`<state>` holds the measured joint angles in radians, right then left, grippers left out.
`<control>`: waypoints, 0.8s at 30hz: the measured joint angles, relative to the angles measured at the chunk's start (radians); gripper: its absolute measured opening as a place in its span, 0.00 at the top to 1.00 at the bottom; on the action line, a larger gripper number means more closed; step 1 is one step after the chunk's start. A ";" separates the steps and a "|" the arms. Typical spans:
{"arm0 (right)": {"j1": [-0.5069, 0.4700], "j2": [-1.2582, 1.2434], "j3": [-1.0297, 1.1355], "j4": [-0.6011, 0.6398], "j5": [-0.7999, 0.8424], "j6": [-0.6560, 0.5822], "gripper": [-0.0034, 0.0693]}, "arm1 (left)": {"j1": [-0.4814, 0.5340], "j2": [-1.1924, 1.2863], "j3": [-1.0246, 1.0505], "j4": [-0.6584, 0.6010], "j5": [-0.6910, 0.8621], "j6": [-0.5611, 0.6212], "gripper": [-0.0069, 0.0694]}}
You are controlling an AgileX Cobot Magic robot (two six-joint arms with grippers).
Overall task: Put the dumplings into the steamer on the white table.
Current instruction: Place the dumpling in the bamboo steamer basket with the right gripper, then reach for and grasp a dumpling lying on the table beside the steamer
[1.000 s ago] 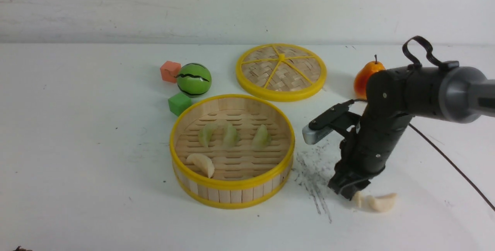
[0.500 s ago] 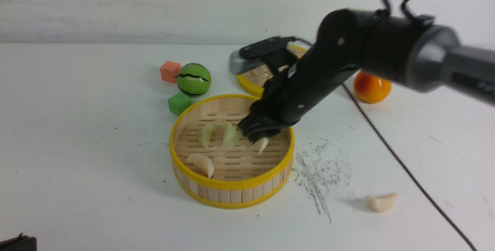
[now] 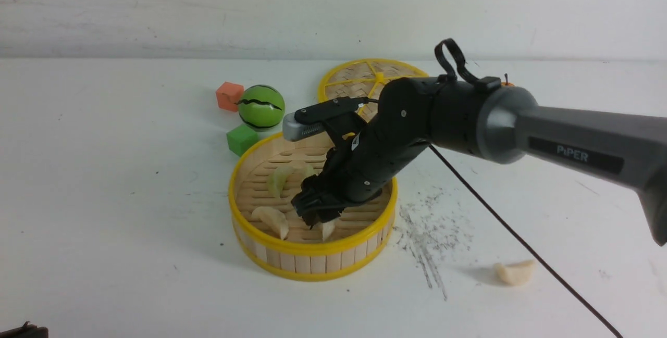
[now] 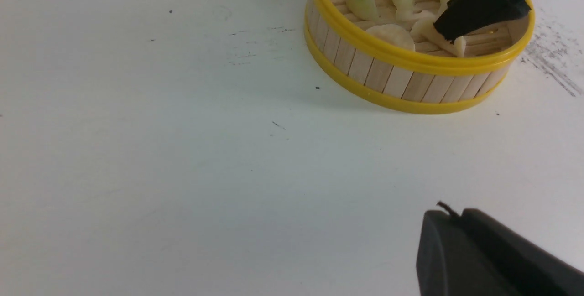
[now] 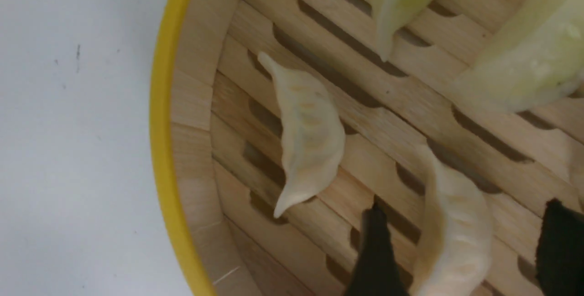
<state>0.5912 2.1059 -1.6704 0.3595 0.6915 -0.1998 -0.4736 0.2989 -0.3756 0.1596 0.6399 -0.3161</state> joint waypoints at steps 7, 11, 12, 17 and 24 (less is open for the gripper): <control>-0.038 -0.139 -0.077 -0.160 0.253 -0.052 0.29 | 0.000 0.000 0.000 -0.003 0.027 0.000 0.87; -0.123 -0.219 -0.060 -0.287 0.407 -0.120 0.32 | 0.000 0.000 0.000 -0.003 0.026 0.000 0.86; -0.155 -0.230 -0.041 -0.302 0.435 -0.130 0.32 | 0.000 0.000 0.000 -0.003 0.025 0.000 0.86; -0.365 -0.215 0.181 -0.336 0.476 -0.170 0.33 | 0.000 0.000 0.000 -0.003 0.021 0.000 0.86; -0.411 -0.211 0.314 -0.282 0.375 -0.241 0.33 | 0.000 0.000 0.000 -0.003 0.006 0.000 0.86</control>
<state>0.1800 1.8951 -1.3565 0.0774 1.0667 -0.4406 -0.4736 0.2989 -0.3756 0.1562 0.6464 -0.3161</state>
